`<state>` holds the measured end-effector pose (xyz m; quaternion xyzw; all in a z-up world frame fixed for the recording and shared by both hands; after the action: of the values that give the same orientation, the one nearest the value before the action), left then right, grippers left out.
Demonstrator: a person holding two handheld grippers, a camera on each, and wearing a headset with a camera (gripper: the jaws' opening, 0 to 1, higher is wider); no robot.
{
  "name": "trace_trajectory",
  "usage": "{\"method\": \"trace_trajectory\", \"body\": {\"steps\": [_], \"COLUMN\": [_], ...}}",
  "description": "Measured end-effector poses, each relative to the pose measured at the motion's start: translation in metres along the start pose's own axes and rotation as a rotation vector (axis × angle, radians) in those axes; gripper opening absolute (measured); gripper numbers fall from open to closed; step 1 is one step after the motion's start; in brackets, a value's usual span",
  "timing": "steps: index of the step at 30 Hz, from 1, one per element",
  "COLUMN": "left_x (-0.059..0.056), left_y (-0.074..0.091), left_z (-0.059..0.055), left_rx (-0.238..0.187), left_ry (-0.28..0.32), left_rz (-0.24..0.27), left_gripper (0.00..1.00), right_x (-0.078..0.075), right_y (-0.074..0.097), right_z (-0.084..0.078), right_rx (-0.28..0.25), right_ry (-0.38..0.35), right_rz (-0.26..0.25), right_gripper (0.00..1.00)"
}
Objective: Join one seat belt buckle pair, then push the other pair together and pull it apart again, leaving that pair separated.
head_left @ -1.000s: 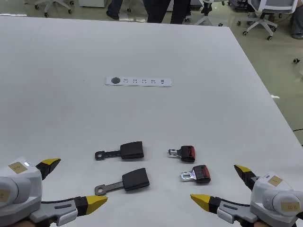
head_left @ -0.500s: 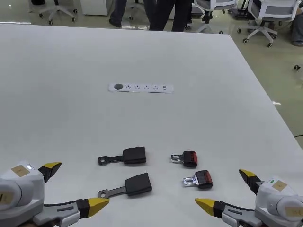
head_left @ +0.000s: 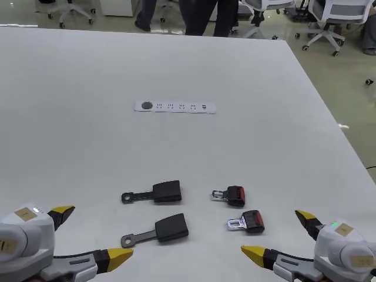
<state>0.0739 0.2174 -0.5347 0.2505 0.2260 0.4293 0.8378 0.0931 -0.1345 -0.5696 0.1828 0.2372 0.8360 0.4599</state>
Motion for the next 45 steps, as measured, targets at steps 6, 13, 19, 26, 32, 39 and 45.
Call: {"method": "trace_trajectory", "body": {"steps": [6, 13, 19, 26, 32, 39, 45], "left_x": [0.002, 0.003, 0.004, 0.005, 0.008, 0.019, 0.031], "left_y": [0.002, 0.012, 0.009, 0.009, 0.012, 0.020, 0.020], "left_z": [0.005, 0.029, 0.028, 0.026, 0.017, 0.008, 0.011], "left_rx": [-0.041, -0.204, -0.206, -0.191, -0.107, -0.049, -0.052], "left_ry": [0.013, 0.059, 0.049, 0.040, -0.039, -0.130, -0.135], "left_rz": [0.002, 0.006, 0.012, 0.006, -0.046, -0.074, -0.090], "left_gripper": [1.00, 1.00, 1.00, 1.00, 1.00, 1.00, 1.00], "right_x": [0.000, -0.003, 0.003, 0.004, 0.005, -0.002, -0.004], "right_y": [0.001, 0.010, 0.009, 0.011, 0.014, 0.019, 0.020], "right_z": [0.004, 0.026, 0.029, 0.031, 0.024, 0.027, 0.026], "right_rx": [-0.017, -0.131, -0.150, -0.161, -0.106, -0.084, -0.066], "right_ry": [-0.004, 0.013, 0.022, 0.036, 0.116, 0.152, 0.173], "right_rz": [-0.007, -0.051, -0.045, -0.031, 0.034, 0.061, 0.080], "right_gripper": [1.00, 1.00, 1.00, 1.00, 1.00, 1.00, 1.00]}}
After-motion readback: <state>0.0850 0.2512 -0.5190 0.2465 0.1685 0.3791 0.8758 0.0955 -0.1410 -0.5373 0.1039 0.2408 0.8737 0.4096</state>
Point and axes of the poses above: the centre of the closed fingertips' face, and the gripper's own axes: y roughly backward along the fingers, x roughly to its left, z roughly out of its top, the point moved 3 cm from there along y, roughly backward along the fingers, and after that the axes turned 4 degrees about x, right-handed, at the moved point
